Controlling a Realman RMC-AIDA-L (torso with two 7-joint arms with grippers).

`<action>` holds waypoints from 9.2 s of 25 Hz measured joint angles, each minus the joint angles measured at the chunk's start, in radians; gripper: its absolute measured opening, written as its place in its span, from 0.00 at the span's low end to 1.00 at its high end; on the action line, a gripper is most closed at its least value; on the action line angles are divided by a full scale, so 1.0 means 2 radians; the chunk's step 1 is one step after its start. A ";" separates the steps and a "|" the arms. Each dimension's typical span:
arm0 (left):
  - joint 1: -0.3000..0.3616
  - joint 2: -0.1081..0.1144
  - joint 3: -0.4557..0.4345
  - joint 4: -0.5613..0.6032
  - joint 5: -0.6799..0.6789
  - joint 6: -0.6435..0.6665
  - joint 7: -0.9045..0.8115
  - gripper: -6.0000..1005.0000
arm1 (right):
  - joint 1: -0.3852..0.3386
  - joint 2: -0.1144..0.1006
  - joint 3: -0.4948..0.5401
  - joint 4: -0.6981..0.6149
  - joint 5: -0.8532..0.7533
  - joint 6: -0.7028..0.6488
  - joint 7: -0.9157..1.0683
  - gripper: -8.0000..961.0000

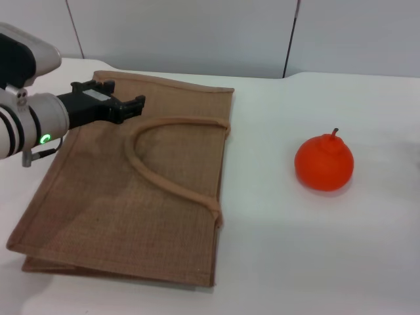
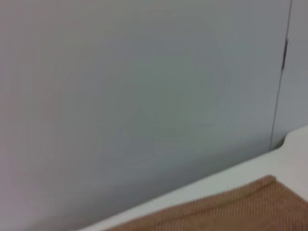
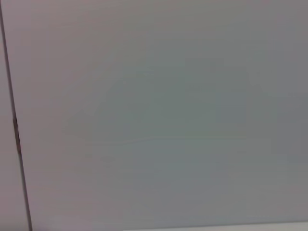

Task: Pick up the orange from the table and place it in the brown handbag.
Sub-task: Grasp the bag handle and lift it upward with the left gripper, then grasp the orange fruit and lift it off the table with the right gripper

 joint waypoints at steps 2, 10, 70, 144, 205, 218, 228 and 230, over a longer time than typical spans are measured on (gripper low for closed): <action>-0.006 -0.003 -0.020 0.007 0.038 -0.025 -0.030 0.73 | 0.001 0.000 0.000 0.000 0.000 -0.002 0.001 0.81; -0.039 -0.004 -0.035 0.005 0.146 -0.058 -0.127 0.73 | 0.004 0.000 0.000 0.000 -0.001 -0.002 0.001 0.81; -0.127 -0.004 -0.068 -0.113 0.249 -0.088 -0.202 0.73 | 0.012 0.001 -0.001 -0.003 -0.002 -0.003 0.003 0.81; -0.113 0.002 -0.196 0.350 0.302 -0.372 -0.157 0.14 | 0.012 -0.009 -0.283 0.008 -0.004 0.143 0.139 0.90; -0.159 -0.005 -0.189 0.376 0.303 -0.396 -0.067 0.18 | 0.050 -0.007 -0.393 0.030 -0.004 -0.015 0.224 0.93; -0.154 -0.005 -0.189 0.376 0.314 -0.391 -0.069 0.19 | 0.049 -0.007 -0.402 0.047 0.000 -0.015 0.257 0.78; -0.153 -0.005 -0.189 0.376 0.314 -0.390 -0.070 0.19 | 0.052 -0.012 -0.404 0.061 0.001 -0.016 0.277 0.57; -0.152 -0.005 -0.189 0.376 0.314 -0.390 -0.071 0.20 | 0.052 -0.012 -0.404 0.068 0.000 -0.016 0.278 0.56</action>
